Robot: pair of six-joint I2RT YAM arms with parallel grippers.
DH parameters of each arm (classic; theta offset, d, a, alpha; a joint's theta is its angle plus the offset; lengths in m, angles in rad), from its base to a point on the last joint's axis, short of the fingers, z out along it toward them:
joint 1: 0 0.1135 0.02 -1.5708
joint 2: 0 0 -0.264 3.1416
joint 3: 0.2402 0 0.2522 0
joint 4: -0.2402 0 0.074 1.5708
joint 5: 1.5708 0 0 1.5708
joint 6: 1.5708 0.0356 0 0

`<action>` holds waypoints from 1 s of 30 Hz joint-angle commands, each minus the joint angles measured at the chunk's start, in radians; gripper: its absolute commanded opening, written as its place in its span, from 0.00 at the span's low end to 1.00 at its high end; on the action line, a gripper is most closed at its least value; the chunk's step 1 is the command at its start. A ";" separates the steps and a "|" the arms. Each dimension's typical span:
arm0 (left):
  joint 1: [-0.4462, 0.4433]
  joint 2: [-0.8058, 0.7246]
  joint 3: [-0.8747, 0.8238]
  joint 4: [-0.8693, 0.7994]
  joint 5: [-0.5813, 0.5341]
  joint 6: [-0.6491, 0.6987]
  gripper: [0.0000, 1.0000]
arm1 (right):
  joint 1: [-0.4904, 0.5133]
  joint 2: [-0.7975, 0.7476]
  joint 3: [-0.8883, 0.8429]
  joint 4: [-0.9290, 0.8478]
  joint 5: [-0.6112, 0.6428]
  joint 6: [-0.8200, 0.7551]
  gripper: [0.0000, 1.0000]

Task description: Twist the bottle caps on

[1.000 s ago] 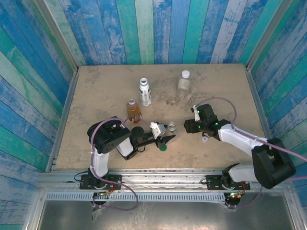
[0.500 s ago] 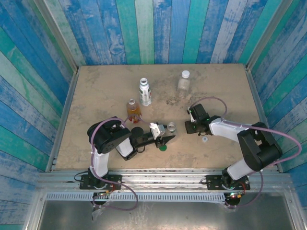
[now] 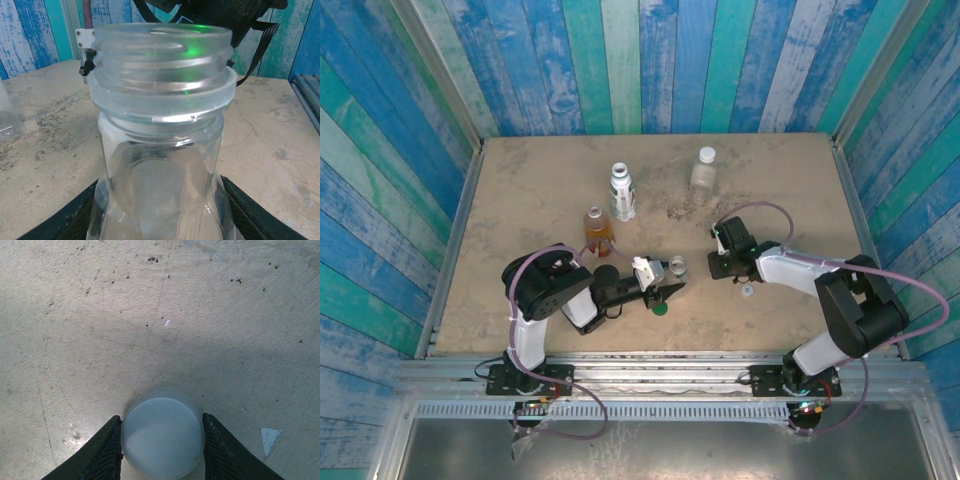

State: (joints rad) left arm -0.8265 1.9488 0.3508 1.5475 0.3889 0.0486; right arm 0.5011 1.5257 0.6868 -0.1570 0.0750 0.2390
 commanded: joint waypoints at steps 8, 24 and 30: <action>-0.005 -0.026 -0.014 -0.062 0.025 0.039 0.55 | 0.011 -0.165 0.035 -0.155 -0.024 -0.001 0.42; -0.005 -0.018 -0.017 -0.039 0.033 0.045 0.55 | 0.154 -0.363 0.305 -0.487 -0.103 -0.006 0.43; -0.005 -0.016 -0.011 -0.043 0.029 0.031 0.55 | 0.237 -0.341 0.383 -0.507 -0.157 0.010 0.43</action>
State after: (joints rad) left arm -0.8265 1.9488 0.3511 1.5501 0.4034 0.0738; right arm 0.7132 1.1748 1.0477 -0.6151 -0.0418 0.2390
